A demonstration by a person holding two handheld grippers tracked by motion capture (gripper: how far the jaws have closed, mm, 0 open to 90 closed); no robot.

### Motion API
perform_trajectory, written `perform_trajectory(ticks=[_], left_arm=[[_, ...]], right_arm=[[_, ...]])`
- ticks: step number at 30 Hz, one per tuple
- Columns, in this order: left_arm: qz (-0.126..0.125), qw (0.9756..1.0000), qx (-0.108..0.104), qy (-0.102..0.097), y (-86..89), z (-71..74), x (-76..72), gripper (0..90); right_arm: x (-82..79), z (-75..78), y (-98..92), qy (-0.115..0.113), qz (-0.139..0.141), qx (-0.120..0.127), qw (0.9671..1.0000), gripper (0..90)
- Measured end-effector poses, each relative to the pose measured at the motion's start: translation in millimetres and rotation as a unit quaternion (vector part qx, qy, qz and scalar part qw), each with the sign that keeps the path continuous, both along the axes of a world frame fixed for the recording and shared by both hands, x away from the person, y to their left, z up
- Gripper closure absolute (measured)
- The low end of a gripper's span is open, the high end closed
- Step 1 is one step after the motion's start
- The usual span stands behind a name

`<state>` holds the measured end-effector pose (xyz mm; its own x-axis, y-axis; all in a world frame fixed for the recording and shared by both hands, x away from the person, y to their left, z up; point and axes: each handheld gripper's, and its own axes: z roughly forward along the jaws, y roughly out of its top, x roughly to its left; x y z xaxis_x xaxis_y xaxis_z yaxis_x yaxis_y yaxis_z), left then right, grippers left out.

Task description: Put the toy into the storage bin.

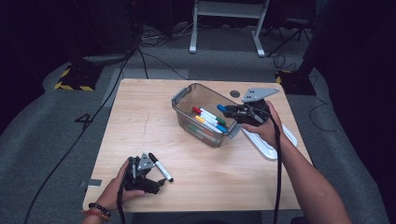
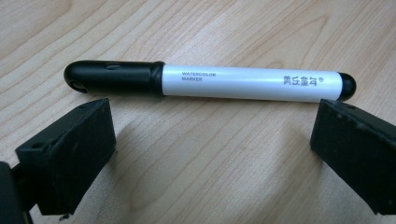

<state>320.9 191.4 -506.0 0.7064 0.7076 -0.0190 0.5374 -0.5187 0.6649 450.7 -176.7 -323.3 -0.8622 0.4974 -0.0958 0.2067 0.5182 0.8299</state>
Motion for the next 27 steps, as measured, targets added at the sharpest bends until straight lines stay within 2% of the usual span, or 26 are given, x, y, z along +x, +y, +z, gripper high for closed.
perform_trajectory(ticks=[2, 3, 4, 5, 8, 9, 18, 20, 21, 24, 25, 27], left_arm=[[-0.001, 1.0000, 0.001, -0.001, 0.1, 0.2, 0.1, 0.4], [0.000, 1.0000, 0.000, 0.000, 0.0, 0.0, 0.0, 0.4], [0.000, 1.0000, 0.000, 0.000, 0.0, 0.0, 0.0, 0.4], [-0.002, 1.0000, 0.002, 0.000, 0.2, 0.2, 0.2, 0.4], [-0.001, 1.0000, 0.002, -0.001, 0.2, 0.2, 0.2, 0.4], [-0.002, 1.0000, 0.002, 0.000, 0.2, 0.2, 0.2, 0.4], [-0.002, 1.0000, 0.002, 0.000, 0.3, 0.2, 0.3, 0.4], [-0.002, 1.0000, 0.001, 0.000, 0.2, 0.1, 0.3, 0.4], [-0.002, 1.0000, 0.001, -0.001, 0.2, 0.1, 0.3, 0.4], [-0.002, 1.0000, 0.001, 0.000, 0.2, 0.1, 0.3, 0.4], [-0.002, 1.0000, 0.001, 0.000, 0.2, 0.1, 0.3, 0.4], [-0.002, 1.0000, 0.001, -0.001, 0.2, 0.1, 0.3, 0.4]], right_arm=[[10.0, -2.5, 11.0, 0.013, -0.003, -0.003, 0.9999, 75.5], [15.3, -4.0, 20.4, 0.010, -0.006, -0.018, 0.9998, 75.5], [15.3, -4.0, 20.4, 0.010, -0.006, -0.018, 0.9998, 75.5], [21.1, -5.0, 30.5, 0.016, -0.004, -0.024, 0.9996, 75.5], [26.3, -5.7, 40.2, 0.017, -0.002, -0.032, 0.9994, 75.5], [32.0, -7.6, 49.4, 0.022, -0.004, -0.039, 0.9990, 75.5], [53.9, -23.2, 78.5, 0.047, -0.020, -0.069, 0.9963, 75.4], [58.0, -28.1, 85.5, 0.052, -0.025, -0.082, 0.9950, 75.5], [61.6, -33.3, 91.8, 0.054, -0.024, -0.097, 0.9935, 75.4], [66.1, -41.4, 99.4, 0.070, -0.022, -0.114, 0.9908, 75.4], [66.1, -41.4, 99.4, 0.070, -0.022, -0.114, 0.9908, 75.4], [71.5, -51.8, 105.7, 0.084, -0.015, -0.146, 0.9855, 75.4]])
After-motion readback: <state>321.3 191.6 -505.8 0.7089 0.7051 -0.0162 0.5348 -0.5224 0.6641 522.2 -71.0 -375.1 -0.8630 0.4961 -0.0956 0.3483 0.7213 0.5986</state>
